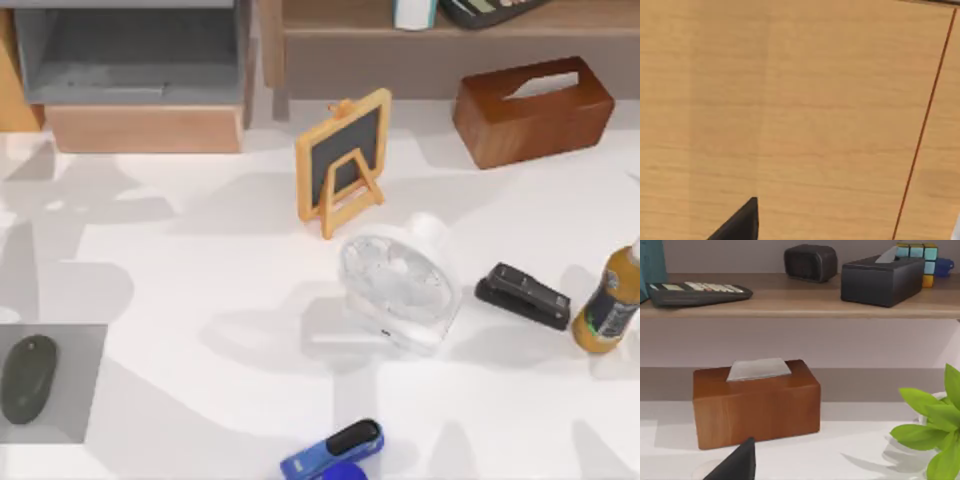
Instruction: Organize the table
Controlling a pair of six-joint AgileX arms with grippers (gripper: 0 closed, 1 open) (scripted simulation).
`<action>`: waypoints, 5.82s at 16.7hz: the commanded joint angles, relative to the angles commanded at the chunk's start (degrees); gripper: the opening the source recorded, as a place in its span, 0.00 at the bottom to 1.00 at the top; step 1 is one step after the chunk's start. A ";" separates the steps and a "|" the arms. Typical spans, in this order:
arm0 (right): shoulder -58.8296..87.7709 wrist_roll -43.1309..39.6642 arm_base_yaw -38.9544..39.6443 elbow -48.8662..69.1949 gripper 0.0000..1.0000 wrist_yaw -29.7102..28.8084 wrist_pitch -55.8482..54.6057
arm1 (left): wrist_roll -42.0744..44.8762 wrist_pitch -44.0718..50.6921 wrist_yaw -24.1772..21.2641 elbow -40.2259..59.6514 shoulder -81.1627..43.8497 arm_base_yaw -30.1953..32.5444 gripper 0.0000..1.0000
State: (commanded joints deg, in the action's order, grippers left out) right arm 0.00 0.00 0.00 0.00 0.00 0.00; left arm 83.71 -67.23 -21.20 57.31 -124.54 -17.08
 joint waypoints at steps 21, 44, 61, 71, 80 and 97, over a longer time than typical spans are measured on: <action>0.00 0.00 0.00 0.00 1.00 0.00 0.00 | -76.96 27.93 57.27 35.64 -4.82 61.70 1.00; 0.00 0.00 0.00 0.00 1.00 0.00 0.00 | -83.09 36.58 62.09 53.32 -15.36 60.58 0.85; 0.00 0.00 0.00 0.00 1.00 0.00 0.00 | -83.09 36.58 62.09 53.32 -15.36 60.58 0.00; 0.00 0.00 0.00 0.00 1.00 0.00 0.00 | -82.85 33.96 64.72 43.71 -8.22 63.46 0.00; 0.00 0.00 0.00 0.00 1.00 0.00 0.00 | -82.10 32.13 62.80 39.73 -5.42 62.92 0.00; 0.00 0.00 0.00 0.00 1.00 0.00 0.00 | -44.89 15.82 29.96 -16.51 31.29 55.71 0.00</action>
State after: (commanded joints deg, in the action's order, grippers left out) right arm 0.00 0.00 0.00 0.00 0.00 0.00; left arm 38.82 -51.41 8.76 40.80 -93.25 38.63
